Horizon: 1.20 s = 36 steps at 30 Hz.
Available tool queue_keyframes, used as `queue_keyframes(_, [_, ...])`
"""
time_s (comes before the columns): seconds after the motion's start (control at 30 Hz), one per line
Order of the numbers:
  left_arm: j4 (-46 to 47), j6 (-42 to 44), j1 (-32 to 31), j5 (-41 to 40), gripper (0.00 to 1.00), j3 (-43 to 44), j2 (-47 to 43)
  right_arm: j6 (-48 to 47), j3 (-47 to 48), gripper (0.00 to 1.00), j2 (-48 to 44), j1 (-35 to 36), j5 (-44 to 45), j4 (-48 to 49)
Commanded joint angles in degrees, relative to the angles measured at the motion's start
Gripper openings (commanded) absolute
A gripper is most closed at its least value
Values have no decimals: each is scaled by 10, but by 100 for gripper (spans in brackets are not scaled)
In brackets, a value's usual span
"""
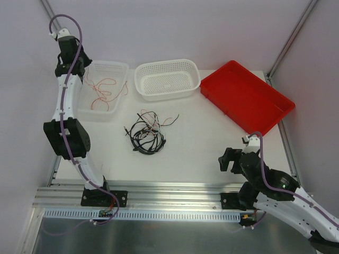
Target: Untangle the cables
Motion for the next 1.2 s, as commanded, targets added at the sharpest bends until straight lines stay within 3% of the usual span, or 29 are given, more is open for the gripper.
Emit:
queue_keyframes(0.0, [19,-23,20,28,34,-36,26,8,-4,97,22,2,-7,27])
queue_keyframes(0.1, [19,-42,40,68,55,-68,35,6,-5,97,40,3,-11,37])
queue_keyframes(0.13, [18,-51,43,71,72,-75,34,4,-5,97,44,2,-13,40])
queue_keyframes(0.23, [19,-54,43,101,93,-88,22,2,-6,97,56,2,-20,54])
queue_keyframes(0.27, [18,-54,43,111,96,-92,14,3,-5,97,59,3,-23,58])
queue_keyframes(0.37, [19,-38,29,145,97,-103,-2,3,-9,97,59,3,-32,67])
queue_keyframes(0.5, [19,1,-12,127,97,-140,-28,10,-17,97,49,3,-35,70])
queue_keyframes(0.6, [19,31,-51,99,96,-172,-40,11,-21,97,37,2,-35,66])
queue_keyframes(0.8, [20,169,-143,-13,92,-209,-29,15,-27,97,19,2,-29,52])
queue_keyframes(0.97, [20,155,-174,-89,90,-242,-28,21,-38,97,11,3,-26,54])
queue_keyframes(1.17, [21,151,-174,-83,85,-239,-1,19,-39,97,11,2,-23,47])
